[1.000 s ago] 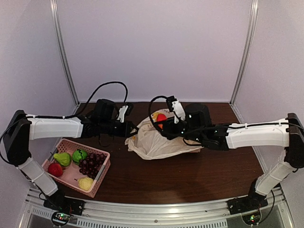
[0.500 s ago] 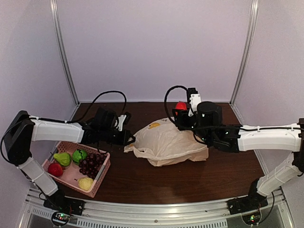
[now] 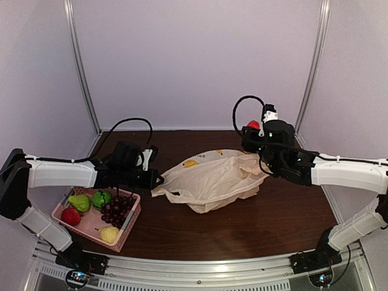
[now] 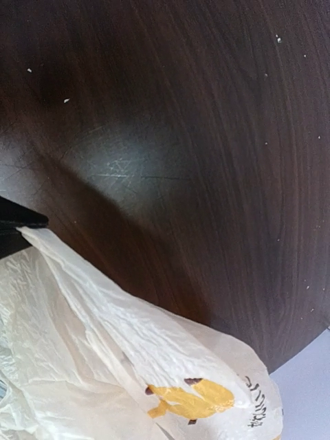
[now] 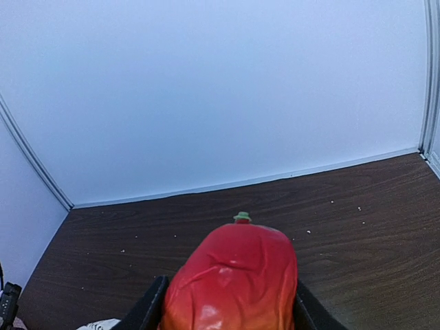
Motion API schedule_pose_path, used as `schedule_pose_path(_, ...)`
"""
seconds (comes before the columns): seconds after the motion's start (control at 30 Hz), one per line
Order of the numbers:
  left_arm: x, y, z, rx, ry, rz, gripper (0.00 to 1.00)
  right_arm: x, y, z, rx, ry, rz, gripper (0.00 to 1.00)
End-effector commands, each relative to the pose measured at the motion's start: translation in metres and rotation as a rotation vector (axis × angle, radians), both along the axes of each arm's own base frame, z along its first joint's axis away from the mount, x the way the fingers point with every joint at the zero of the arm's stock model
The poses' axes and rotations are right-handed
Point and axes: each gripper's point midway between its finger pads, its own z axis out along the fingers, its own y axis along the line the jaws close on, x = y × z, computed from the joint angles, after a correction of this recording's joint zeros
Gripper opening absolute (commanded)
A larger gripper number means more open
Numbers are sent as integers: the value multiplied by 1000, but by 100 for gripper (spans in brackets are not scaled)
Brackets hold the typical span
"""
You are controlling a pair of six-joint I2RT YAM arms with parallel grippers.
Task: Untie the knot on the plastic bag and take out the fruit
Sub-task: Pick up the fake fruit from the takeout bag, then pass from the right arm to the left
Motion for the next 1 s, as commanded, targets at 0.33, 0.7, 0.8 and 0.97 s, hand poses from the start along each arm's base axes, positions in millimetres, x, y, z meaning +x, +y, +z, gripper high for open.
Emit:
schedule_pose_path(0.33,10,4,74,-21,-176,-5,69,-63,74,48,65,-108,625,40)
schedule_pose_path(0.7,-27,-7,173,-342,-340,-123,87,-114,112,71,181,-172,957,40)
schedule_pose_path(0.8,-44,-18,194,-458,-329,-213,87,-125,123,71,160,-178,1006,40)
schedule_pose_path(0.97,-76,-39,228,-630,-317,-367,88,-145,140,73,124,-193,1086,40)
